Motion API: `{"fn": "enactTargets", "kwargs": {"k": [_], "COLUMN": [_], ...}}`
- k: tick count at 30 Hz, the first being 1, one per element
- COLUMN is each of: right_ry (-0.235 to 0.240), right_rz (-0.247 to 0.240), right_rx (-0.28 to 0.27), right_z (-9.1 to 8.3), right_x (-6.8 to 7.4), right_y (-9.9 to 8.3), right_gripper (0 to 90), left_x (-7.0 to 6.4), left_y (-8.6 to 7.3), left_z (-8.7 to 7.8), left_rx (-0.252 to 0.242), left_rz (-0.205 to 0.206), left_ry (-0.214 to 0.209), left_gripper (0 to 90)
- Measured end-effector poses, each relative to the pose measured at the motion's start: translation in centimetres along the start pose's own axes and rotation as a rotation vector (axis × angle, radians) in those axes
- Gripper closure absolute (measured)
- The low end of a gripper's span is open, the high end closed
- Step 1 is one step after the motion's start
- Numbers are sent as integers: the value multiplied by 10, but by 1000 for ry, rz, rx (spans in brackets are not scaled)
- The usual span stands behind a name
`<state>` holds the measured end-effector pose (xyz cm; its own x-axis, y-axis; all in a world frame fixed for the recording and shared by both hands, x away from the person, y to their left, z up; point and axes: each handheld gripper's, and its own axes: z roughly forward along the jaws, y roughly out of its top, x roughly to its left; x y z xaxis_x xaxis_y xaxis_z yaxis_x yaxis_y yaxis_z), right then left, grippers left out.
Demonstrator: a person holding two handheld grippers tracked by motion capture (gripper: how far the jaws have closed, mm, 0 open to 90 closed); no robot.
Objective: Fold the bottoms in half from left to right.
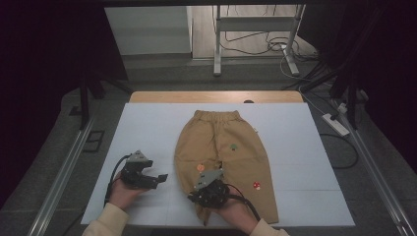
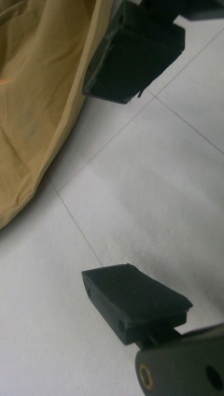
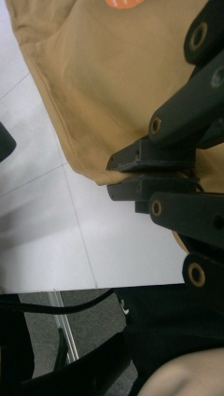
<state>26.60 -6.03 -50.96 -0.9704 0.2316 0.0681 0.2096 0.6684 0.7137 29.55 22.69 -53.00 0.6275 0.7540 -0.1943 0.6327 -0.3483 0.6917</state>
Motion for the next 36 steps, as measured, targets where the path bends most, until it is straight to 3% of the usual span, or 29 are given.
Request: {"fn": "enactTargets", "kwargs": {"k": [4, 16, 21, 36], "right_ry": [2, -6, -7, -3], "right_rz": [10, 9, 7, 7], "right_rx": [-15, -33, -34, -28], "right_z": [-7, -15, -15, -12], "right_x": [-4, -4, -4, -3], "right_y": [-3, -4, -4, -5], "right_gripper": [854, 853, 853, 853], "left_x": [-1, 3, 5, 12], "left_y": [5, 22, 33, 53], "left_z": [2, 15, 19, 36], "left_rx": [-10, -3, -15, -5], "left_rz": [-6, -18, -24, -22], "left_ry": [-18, 1, 11, -19], "left_gripper": [129, 130, 132, 148]}}
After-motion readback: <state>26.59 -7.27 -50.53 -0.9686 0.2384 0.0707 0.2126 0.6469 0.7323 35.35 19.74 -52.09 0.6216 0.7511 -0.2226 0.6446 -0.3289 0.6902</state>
